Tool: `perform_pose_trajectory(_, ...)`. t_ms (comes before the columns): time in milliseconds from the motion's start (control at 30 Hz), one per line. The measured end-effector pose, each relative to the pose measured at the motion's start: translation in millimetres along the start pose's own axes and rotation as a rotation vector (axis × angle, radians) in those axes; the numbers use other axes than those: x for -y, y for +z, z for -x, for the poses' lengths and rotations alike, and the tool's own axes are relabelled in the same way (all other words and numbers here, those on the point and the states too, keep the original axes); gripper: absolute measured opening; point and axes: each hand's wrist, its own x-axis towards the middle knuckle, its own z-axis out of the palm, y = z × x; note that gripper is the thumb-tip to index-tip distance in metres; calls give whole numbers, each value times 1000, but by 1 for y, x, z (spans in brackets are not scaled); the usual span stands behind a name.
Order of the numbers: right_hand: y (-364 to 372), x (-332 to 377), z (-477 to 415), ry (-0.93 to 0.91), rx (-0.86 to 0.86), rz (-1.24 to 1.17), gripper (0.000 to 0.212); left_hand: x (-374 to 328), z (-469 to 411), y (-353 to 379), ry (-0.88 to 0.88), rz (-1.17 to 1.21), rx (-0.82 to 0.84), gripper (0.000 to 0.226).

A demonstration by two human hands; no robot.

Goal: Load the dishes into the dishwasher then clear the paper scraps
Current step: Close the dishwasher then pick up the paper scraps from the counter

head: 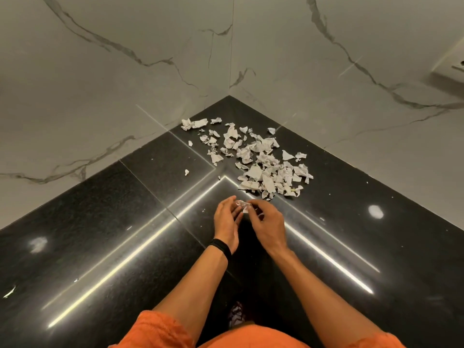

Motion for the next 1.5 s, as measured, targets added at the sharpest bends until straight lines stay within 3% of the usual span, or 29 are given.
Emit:
perform_pose_trajectory(167,15,7,-3,-136,156,57,23,-4,-3,15,-213,314,11,30)
perform_pose_trajectory(333,2,11,-37,-70,9,-51,12,-15,-9,12,-235,498,-16,29)
perform_pose_trajectory(500,-1,-6,-89,-179,243,424,37,-25,-11,7,-221,491,-67,25)
perform_pose_trajectory(633,2,-19,-94,-289,284,672,31,-33,-11,-3,-193,514,-65,23)
perform_pose_trajectory(733,3,-27,-86,-290,231,613,22,-36,-12,-8,-171,528,-59,18)
perform_pose_trajectory(900,-3,-6,-61,-68,-73,144,19,-26,-12,3,-183,533,-33,18)
perform_pose_trajectory(1000,-1,16,-39,23,20,-52,15,-17,-6,18,-213,443,28,29)
perform_pose_trajectory(1167,7,16,-20,-44,260,14,15,-9,-5,25,-243,355,-28,35)
perform_pose_trajectory(1300,-5,14,-30,33,91,-135,11,-14,-11,13,-243,443,-65,31)
perform_pose_trajectory(1367,-12,2,-38,24,70,-30,18,-19,-10,10,-234,470,-80,30)
perform_pose_trajectory(1500,-19,-27,-34,-125,359,378,30,-19,-10,5,-226,442,-72,32)
